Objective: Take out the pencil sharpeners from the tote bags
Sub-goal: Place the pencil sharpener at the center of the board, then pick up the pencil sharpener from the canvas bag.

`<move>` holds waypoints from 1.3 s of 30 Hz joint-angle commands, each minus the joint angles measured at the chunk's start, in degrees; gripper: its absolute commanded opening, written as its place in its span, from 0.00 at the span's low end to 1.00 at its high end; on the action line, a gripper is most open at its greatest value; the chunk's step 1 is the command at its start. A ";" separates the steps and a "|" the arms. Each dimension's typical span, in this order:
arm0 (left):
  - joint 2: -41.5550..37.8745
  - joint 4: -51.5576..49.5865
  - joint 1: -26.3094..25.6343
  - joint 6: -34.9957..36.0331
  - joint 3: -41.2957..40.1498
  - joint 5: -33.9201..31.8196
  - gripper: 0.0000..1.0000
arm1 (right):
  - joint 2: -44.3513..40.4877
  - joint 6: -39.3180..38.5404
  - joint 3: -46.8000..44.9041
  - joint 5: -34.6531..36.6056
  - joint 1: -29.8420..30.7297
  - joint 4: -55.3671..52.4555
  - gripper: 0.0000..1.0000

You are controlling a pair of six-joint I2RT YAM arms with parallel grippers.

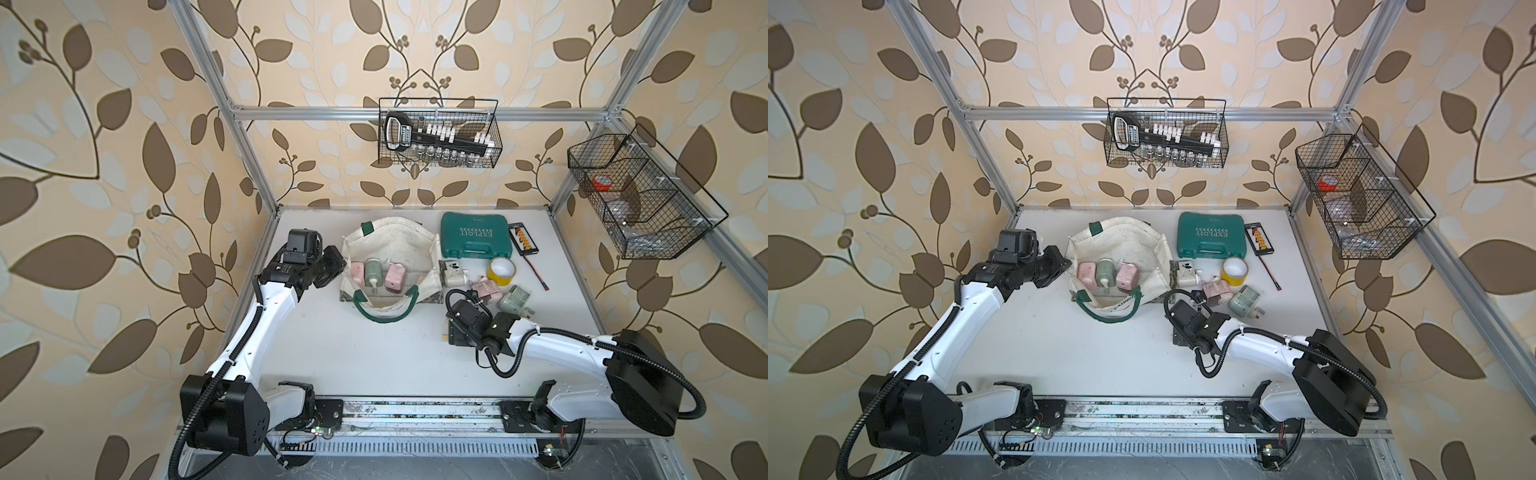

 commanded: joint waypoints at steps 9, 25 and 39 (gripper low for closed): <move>-5.53 0.41 0.32 1.20 -5.43 0.71 0.00 | -9.24 -10.82 19.96 3.76 -1.09 -4.37 0.83; -13.76 4.20 0.23 -0.01 -17.70 2.88 0.00 | 15.43 -16.04 43.05 -17.81 3.49 3.56 0.58; -17.74 6.29 -1.33 -1.68 -24.09 3.01 0.00 | 25.42 -10.53 41.18 -2.25 4.98 -6.54 0.60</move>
